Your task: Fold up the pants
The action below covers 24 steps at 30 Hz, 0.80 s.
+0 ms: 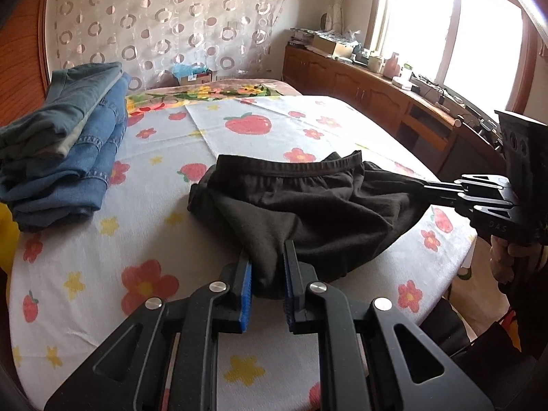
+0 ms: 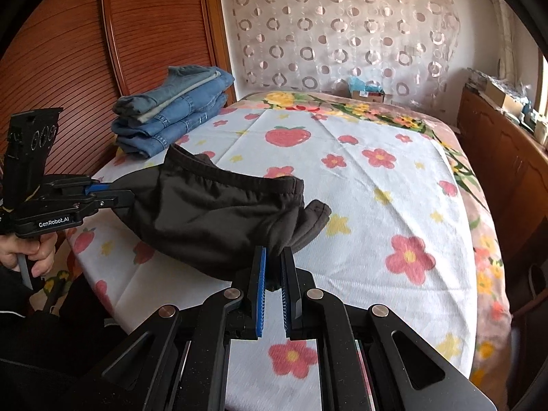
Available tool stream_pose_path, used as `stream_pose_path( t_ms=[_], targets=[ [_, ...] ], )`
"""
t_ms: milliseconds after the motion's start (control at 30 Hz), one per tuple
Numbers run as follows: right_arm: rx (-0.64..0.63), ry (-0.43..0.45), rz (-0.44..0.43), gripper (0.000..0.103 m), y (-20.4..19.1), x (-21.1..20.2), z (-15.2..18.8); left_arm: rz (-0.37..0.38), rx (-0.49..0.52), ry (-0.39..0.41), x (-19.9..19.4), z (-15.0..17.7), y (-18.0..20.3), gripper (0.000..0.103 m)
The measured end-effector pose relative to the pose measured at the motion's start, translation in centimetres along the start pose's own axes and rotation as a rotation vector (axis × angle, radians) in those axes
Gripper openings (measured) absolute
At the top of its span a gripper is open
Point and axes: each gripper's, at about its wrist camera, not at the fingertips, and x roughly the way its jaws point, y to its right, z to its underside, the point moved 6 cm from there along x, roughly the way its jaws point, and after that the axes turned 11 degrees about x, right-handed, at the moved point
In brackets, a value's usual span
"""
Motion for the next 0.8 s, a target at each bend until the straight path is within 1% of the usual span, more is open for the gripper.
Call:
stream_pose_path(
  t_ms=[167,200,267,367,400,433,567,633,800],
  targets=[
    [0.013,-0.022,0.004,0.008,0.2,0.4,0.4,-0.013,-0.003,-0.016,0.1,0.3,-0.1,0.018],
    [0.013,-0.018,0.008,0.011,0.1,0.3,0.3,-0.014,0.0,-0.018,0.1,0.3,0.0,0.018],
    [0.015,-0.01,0.013,0.011,-0.1,0.0,0.2,-0.015,0.004,-0.021,0.0,0.2,0.0,0.022],
    [0.002,0.008,0.024,0.011,-0.4,-0.4,-0.2,-0.026,0.012,-0.022,-0.1,0.1,0.1,0.032],
    [0.001,0.014,0.025,0.013,-0.4,-0.6,-0.3,-0.028,0.013,-0.021,-0.2,0.0,0.1,0.039],
    [0.001,0.02,0.025,0.017,-0.4,-0.7,-0.4,-0.026,0.015,-0.014,-0.3,0.0,0.1,0.046],
    [-0.002,0.032,0.024,0.026,-0.3,-0.5,-0.8,-0.032,0.025,-0.018,0.1,-0.3,-0.1,0.046],
    [-0.003,0.031,0.022,0.033,-0.3,0.1,-1.1,-0.036,0.025,-0.023,0.5,-0.6,-0.3,0.046],
    [-0.006,0.024,0.004,0.035,-0.1,2.2,-2.0,-0.037,0.019,-0.041,2.1,-1.4,-1.3,0.046]
  ],
)
